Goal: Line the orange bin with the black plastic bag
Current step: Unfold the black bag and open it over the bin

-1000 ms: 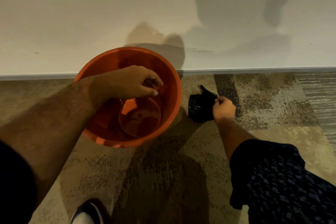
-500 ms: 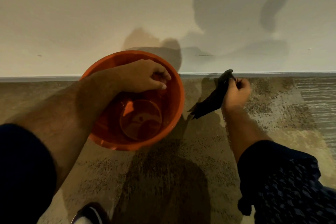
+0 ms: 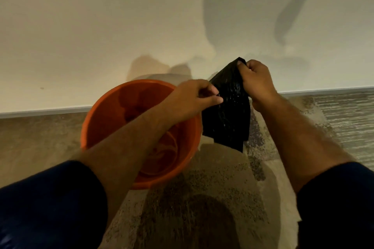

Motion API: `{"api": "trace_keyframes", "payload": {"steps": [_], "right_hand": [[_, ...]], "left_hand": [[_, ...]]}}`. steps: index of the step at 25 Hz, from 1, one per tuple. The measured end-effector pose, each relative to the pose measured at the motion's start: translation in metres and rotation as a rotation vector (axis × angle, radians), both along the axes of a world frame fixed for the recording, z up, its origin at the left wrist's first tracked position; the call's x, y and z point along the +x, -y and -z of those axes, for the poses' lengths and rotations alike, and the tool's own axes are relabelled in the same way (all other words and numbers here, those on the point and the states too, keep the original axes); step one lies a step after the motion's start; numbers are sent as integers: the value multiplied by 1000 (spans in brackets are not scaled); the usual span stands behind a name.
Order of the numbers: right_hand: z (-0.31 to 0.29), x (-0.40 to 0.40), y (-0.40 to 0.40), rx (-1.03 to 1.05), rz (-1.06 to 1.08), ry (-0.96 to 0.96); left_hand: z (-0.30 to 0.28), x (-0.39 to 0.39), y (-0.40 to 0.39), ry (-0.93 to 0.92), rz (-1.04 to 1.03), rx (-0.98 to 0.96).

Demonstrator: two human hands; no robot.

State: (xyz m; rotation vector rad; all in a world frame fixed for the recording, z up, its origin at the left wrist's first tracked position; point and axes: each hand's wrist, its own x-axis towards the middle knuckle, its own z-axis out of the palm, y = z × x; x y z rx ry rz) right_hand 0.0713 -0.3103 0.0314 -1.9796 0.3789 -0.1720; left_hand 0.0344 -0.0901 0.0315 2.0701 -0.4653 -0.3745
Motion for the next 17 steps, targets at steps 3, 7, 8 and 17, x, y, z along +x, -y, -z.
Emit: {"api": "trace_keyframes", "payload": {"steps": [3, 7, 8, 17], "right_hand": [[-20, -5, -7, 32, -53, -110], [-25, -25, -18, 264, -39, -219], [-23, -30, -21, 338, -21, -232], [-6, -40, -28, 99, -371, -168]], "left_hand": [[5, -5, 19, -50, -60, -34], [8, -7, 26, -116, -127, -107], [8, -5, 25, -96, -144, -113], [9, 16, 13, -304, -311, -356]]}}
